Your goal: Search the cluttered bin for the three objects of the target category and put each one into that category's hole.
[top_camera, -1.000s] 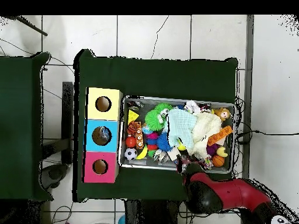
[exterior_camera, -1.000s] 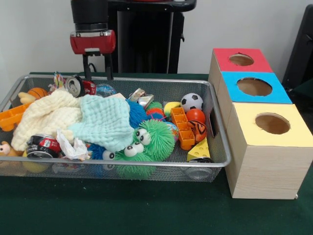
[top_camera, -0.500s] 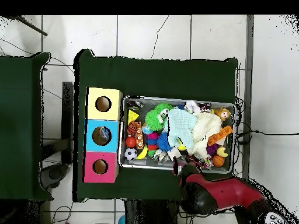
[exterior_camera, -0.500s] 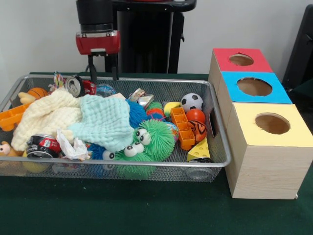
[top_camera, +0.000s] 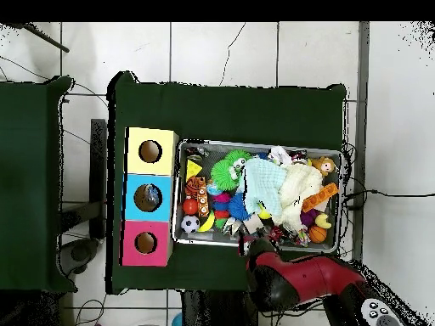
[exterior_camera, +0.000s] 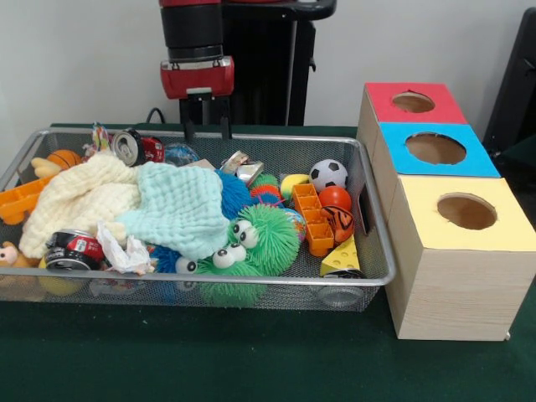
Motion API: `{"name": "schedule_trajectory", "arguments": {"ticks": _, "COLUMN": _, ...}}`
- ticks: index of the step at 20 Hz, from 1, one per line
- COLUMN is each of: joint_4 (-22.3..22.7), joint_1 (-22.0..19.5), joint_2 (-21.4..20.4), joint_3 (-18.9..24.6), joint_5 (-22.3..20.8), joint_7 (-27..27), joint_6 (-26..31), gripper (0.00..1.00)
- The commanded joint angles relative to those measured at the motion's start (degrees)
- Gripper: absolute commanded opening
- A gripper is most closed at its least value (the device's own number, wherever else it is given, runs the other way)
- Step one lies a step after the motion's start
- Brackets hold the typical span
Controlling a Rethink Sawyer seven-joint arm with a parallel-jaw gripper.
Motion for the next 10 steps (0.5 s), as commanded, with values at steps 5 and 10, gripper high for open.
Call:
{"name": "schedule_trajectory", "arguments": {"ticks": 5, "joint_4": -5.3, "joint_1": -0.1, "joint_2": 4.8, "joint_3": -2.5, "joint_5": -4.3, "joint_7": 1.8, "joint_6": -5.2, "gripper": 1.00}}
{"name": "schedule_trajectory", "arguments": {"ticks": 10, "joint_4": -4.8, "joint_1": -0.9, "joint_2": 3.7, "joint_3": -1.8, "joint_5": -4.0, "joint_7": 1.3, "joint_6": -3.3, "gripper": 1.00}}
